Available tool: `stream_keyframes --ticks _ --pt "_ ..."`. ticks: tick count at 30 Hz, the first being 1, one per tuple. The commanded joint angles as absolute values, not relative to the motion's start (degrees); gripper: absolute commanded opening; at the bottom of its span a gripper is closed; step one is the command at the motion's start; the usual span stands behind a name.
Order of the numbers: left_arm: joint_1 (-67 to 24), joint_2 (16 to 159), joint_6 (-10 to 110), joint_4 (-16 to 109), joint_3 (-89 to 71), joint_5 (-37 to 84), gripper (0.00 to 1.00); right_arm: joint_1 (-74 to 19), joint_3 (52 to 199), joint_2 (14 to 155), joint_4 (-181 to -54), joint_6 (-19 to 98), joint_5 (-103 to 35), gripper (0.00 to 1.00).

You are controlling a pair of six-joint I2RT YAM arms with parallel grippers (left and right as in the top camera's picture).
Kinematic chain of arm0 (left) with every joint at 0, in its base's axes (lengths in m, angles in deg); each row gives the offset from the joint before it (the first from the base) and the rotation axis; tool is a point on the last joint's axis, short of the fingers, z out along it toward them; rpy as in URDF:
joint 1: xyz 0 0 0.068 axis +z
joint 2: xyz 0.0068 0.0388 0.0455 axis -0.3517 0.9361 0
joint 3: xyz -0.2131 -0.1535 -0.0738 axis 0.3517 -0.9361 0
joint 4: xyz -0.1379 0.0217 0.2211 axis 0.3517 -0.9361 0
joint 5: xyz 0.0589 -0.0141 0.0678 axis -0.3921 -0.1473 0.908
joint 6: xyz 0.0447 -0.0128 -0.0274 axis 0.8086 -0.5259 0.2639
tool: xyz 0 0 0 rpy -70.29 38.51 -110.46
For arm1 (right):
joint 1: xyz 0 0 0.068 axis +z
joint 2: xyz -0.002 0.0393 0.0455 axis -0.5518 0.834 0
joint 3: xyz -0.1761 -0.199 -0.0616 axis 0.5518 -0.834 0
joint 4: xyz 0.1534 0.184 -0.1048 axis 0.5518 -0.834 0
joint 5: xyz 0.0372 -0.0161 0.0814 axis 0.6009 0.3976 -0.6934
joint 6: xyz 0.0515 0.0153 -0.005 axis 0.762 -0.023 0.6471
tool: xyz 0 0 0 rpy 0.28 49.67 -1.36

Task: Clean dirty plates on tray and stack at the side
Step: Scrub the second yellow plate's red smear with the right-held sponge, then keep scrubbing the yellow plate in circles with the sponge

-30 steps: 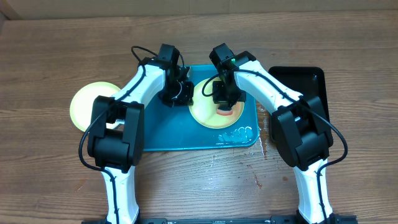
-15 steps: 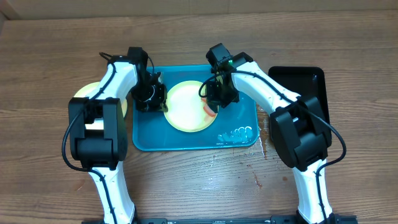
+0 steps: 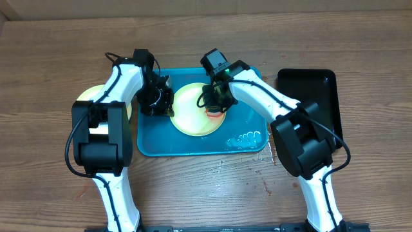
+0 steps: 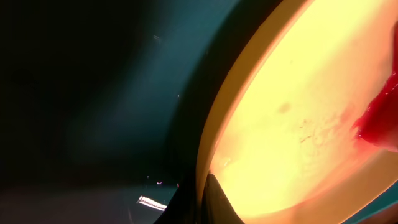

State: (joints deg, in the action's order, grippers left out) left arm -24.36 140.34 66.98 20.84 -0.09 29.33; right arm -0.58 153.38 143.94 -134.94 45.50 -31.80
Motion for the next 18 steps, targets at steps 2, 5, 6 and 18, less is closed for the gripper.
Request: stream_keyframes --ticks 2,5,6,18 --pt "-25.87 139.33 69.76 20.55 -0.60 27.25 0.04 0.68 153.41 149.34 -133.62 46.00 -38.22 0.04" --pt "-25.87 139.33 69.76 20.68 -0.60 26.48 0.04 0.79 153.41 149.95 -131.31 47.07 -45.35 0.04" --pt "-25.87 139.33 69.78 20.68 -0.60 26.18 0.04 0.88 153.41 149.95 -130.52 47.07 -47.12 0.04" --pt "-25.85 139.33 69.76 21.08 -0.60 25.65 0.04 3.11 153.41 149.95 -131.96 44.80 -55.80 0.04"
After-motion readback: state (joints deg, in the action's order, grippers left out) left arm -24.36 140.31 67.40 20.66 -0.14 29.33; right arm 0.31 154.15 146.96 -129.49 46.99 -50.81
